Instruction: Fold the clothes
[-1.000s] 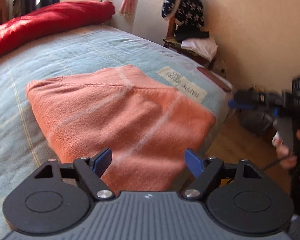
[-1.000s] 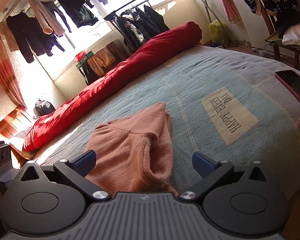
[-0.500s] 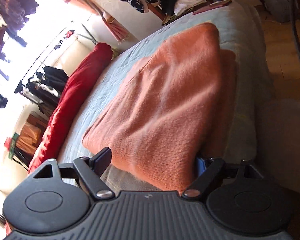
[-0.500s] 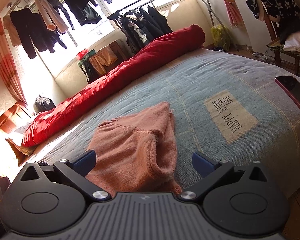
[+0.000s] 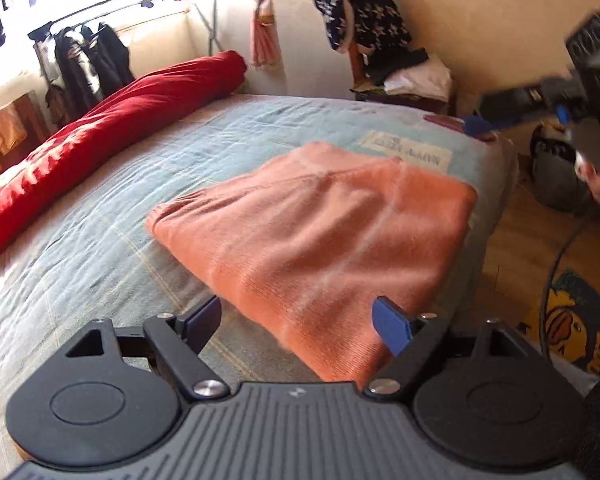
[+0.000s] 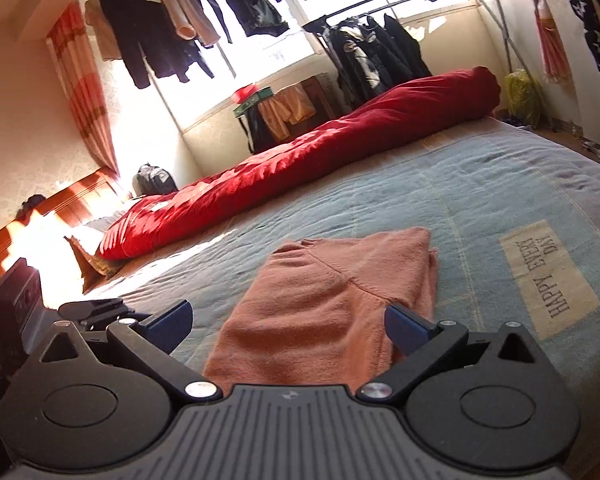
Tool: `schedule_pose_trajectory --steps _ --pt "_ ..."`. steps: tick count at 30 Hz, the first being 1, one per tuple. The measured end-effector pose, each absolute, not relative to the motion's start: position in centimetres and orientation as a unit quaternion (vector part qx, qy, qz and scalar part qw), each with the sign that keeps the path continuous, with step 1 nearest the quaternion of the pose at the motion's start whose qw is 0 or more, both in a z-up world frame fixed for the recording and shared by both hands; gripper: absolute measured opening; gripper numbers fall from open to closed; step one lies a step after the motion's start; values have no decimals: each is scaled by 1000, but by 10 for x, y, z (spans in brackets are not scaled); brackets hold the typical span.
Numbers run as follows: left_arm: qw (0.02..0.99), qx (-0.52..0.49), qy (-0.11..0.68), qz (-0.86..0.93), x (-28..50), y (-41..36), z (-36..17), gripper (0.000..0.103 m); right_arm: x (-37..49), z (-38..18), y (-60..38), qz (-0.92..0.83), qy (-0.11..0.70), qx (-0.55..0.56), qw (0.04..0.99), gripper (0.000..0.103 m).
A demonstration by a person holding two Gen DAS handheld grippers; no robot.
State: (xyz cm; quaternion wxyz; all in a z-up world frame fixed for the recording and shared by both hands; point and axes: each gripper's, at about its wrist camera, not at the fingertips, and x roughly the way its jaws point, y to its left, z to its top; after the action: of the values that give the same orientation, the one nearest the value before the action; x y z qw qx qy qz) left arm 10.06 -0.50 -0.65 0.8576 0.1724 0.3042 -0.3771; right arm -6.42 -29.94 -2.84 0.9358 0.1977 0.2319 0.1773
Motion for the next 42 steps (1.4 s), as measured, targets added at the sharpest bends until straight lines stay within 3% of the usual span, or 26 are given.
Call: schedule_pose_trajectory --steps 5,10,18,26,32,42 --pt "869 114 305 -372 138 -20 6 85 -32 -48 -271 207 270 164 926 103" --pt "848 109 335 -395 157 -63 -22 86 -25 -88 -282 146 334 156 918 103" --pt "841 110 383 -366 161 -82 -51 92 -47 -95 -292 165 307 179 920 103" --pt "830 2 420 -367 197 -75 -36 93 -9 -56 -284 167 262 117 943 103" --pt "819 -37 446 -359 214 -73 -58 96 19 -81 -278 137 300 105 938 103" --pt "817 -24 447 -363 219 -81 -42 96 22 -92 -287 129 298 137 936 103"
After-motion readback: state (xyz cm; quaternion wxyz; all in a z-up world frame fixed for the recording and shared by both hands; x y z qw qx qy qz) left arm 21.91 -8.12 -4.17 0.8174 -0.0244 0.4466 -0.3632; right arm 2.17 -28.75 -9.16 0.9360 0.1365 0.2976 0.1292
